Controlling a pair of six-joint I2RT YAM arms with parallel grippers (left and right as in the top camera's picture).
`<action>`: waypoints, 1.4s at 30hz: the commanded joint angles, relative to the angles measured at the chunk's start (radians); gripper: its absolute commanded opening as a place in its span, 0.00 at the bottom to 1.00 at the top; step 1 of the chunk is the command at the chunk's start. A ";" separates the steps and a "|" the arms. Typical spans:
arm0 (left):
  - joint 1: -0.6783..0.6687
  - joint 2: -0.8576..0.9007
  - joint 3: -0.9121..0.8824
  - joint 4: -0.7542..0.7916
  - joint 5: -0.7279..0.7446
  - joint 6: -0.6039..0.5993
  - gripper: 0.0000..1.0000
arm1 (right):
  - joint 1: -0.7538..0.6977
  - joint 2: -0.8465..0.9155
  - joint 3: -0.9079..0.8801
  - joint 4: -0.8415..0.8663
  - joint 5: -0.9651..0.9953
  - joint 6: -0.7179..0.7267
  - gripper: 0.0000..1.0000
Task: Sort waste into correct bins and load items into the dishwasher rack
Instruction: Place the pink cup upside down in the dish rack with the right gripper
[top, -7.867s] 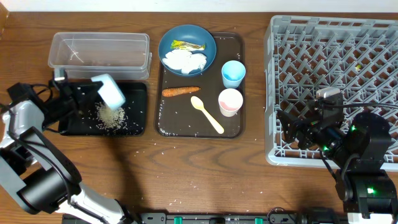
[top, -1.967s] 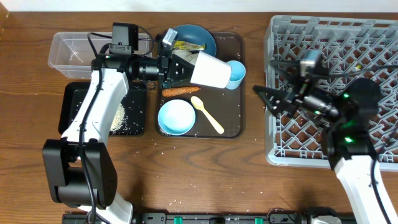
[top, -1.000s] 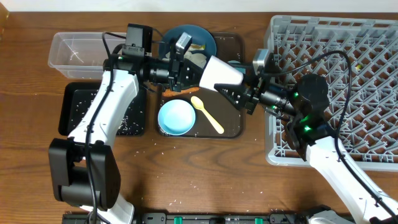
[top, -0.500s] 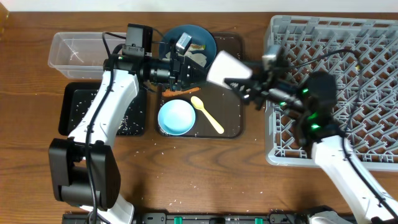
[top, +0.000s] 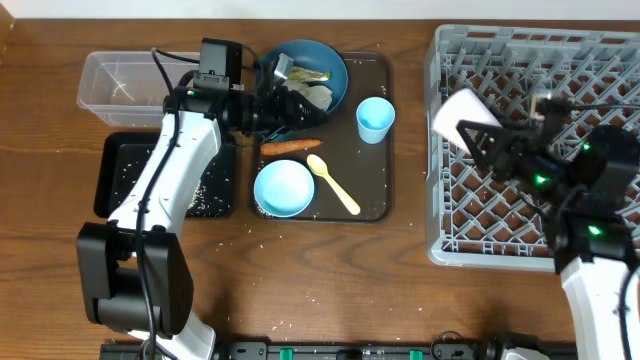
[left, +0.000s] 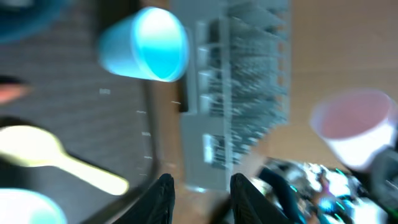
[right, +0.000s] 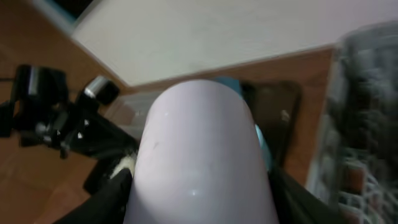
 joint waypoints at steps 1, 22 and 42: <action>0.003 -0.004 0.006 -0.026 -0.223 0.010 0.33 | -0.007 -0.057 0.113 -0.184 0.180 -0.121 0.33; 0.003 -0.004 0.000 -0.169 -0.629 0.014 0.33 | 0.107 0.113 0.344 -0.936 0.660 -0.243 0.33; 0.003 -0.004 0.000 -0.180 -0.628 0.014 0.33 | 0.189 0.467 0.353 -0.886 0.711 -0.246 0.38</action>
